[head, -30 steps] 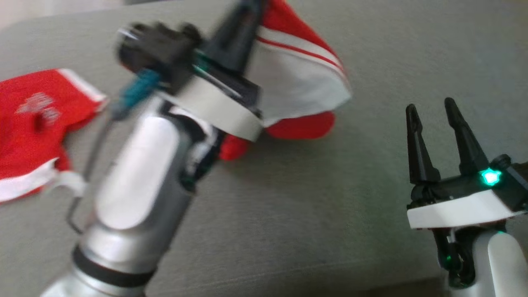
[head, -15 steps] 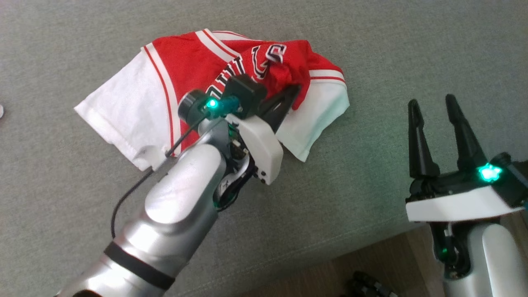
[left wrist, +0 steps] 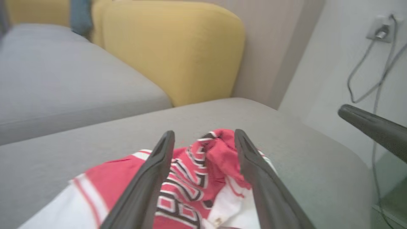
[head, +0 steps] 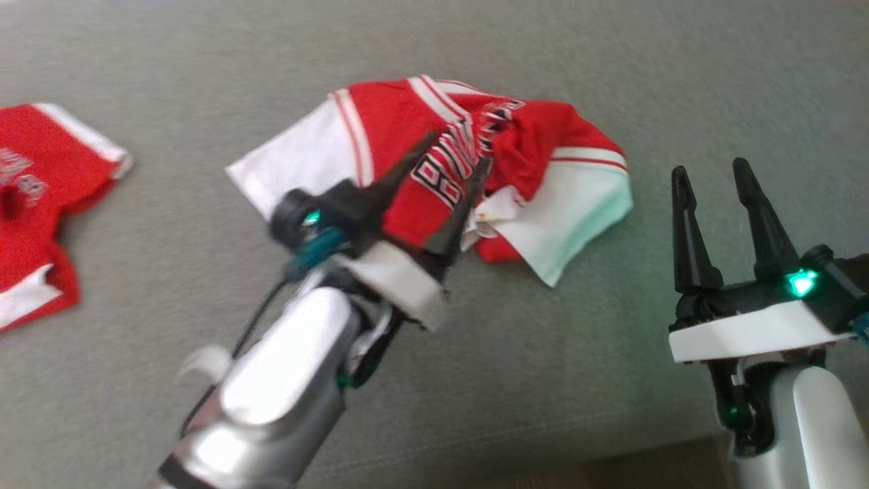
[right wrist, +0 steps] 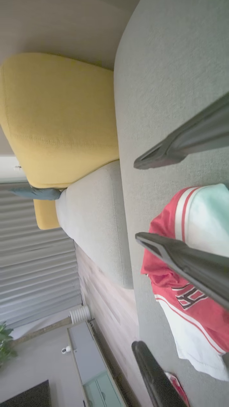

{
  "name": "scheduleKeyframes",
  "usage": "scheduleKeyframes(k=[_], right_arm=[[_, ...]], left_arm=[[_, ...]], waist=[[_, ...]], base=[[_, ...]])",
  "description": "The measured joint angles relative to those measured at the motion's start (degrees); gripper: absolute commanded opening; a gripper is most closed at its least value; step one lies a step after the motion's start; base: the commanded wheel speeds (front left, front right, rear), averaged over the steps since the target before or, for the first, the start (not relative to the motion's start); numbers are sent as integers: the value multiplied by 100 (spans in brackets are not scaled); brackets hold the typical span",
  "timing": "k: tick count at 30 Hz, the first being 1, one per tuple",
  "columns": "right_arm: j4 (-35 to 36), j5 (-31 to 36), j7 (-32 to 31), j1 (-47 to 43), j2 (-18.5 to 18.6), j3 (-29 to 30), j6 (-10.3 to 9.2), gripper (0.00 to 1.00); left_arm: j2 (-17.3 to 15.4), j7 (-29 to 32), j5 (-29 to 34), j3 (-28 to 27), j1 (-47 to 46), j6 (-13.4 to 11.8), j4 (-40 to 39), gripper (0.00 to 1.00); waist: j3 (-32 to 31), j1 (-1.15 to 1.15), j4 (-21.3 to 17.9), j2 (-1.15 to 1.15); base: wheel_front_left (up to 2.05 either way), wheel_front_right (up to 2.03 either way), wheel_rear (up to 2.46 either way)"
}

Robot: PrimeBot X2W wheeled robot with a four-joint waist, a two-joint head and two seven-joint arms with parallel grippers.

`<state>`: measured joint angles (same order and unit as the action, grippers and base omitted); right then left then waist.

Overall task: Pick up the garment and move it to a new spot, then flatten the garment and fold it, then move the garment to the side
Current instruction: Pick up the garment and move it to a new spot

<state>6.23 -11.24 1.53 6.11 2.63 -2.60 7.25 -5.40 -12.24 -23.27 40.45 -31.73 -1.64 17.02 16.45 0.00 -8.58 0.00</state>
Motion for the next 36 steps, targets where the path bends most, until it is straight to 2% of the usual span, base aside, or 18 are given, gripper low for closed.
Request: scheduleKeyframes(k=[6,16,22,36], right_arm=[[52,133,-219,-204,0,90,0,100],[82,274,-471,-350,-1,183,0,100],[58,285,-563,-612,-1,311,0,100],[64,266,-760,-1109,-5,380,0,100]], left_arm=[[-457,-156,-4,-677,573,-588,-283,100],[-1093,-207,-57,-1570,1533,-1035,-576,100],[-1215,-207,-134,-1909,2028,-1036,-864,100],[-1414,-205,-235,-1908,2693,-845,-966,100]], waist=[[-326,0,461,0],[-724,0,910,0],[-928,0,962,0],[-1395,0,930,0]], base=[[0,0,0],[0,0,0],[0,0,0],[0,0,0]])
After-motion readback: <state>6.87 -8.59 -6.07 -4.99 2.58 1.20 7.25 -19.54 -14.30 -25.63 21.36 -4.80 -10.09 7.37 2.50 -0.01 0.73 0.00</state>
